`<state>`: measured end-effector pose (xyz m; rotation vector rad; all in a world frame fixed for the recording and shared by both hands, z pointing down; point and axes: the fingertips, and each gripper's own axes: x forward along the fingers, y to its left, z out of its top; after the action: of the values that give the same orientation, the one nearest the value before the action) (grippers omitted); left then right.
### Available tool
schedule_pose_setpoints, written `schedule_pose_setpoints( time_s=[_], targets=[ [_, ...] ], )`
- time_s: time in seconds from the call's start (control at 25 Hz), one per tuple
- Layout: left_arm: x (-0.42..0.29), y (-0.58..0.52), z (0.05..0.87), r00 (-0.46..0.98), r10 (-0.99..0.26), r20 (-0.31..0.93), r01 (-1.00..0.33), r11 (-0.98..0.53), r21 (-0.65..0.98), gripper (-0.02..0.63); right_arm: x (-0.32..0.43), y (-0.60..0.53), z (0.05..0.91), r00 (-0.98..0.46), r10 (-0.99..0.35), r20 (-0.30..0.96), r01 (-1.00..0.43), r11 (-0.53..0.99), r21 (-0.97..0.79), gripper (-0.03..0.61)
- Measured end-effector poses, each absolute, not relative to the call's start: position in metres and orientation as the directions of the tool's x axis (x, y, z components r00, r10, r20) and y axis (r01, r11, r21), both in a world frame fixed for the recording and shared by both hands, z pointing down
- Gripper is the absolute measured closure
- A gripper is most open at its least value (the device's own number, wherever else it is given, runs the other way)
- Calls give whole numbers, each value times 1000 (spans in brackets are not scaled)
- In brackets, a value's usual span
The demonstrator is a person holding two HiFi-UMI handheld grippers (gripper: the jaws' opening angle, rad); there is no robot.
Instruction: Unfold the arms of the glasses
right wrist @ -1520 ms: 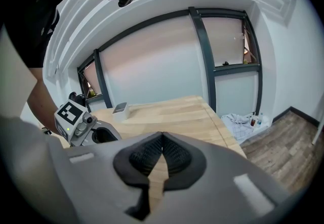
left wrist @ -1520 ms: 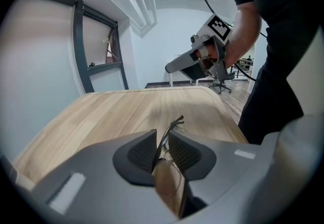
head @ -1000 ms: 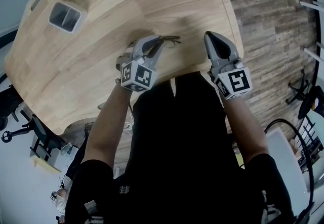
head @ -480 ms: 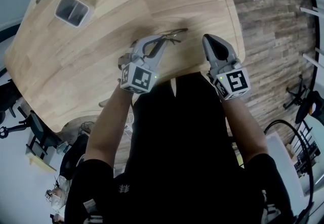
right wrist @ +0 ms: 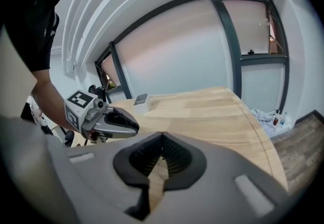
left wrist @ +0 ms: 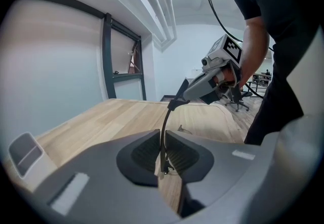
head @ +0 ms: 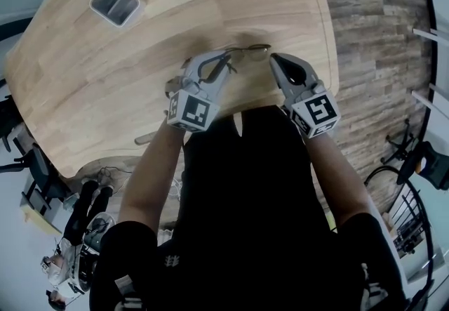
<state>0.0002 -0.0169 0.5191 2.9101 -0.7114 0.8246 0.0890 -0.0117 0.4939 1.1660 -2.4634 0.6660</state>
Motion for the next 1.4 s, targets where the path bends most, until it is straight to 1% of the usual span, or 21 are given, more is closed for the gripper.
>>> schedule_pose_setpoints(
  time_s=[0.16,0.52,0.68,0.96,1.16,1.24,1.4],
  targets=[
    [-11,-15,523,745,-443,498,-460,-883,-98,575,74,-12,500,-631,-590,505,-766,578,-282,578],
    [-37,-26,508,750,-512,419,-548,-835,-39,575,34,-25,508,-687,-493,534,-688,678,-259,578],
    [-51,-26,510,739,-533,413,-574,-819,-30,575,17,-26,518,-699,-430,572,-646,723,-246,578],
    [-65,-24,523,724,-550,416,-592,-805,-35,575,-15,-32,534,-744,-309,592,-541,799,-263,578],
    [-67,-23,521,720,-561,408,-610,-792,-13,575,-24,-29,553,-720,-233,654,-481,847,-227,575],
    [-68,-21,521,718,-565,406,-614,-789,-14,575,-27,-27,557,-711,-209,671,-453,866,-210,548],
    [-74,-22,521,705,-582,406,-632,-775,-14,575,-35,-25,562,-705,-172,688,-405,894,-192,545]
  ],
)
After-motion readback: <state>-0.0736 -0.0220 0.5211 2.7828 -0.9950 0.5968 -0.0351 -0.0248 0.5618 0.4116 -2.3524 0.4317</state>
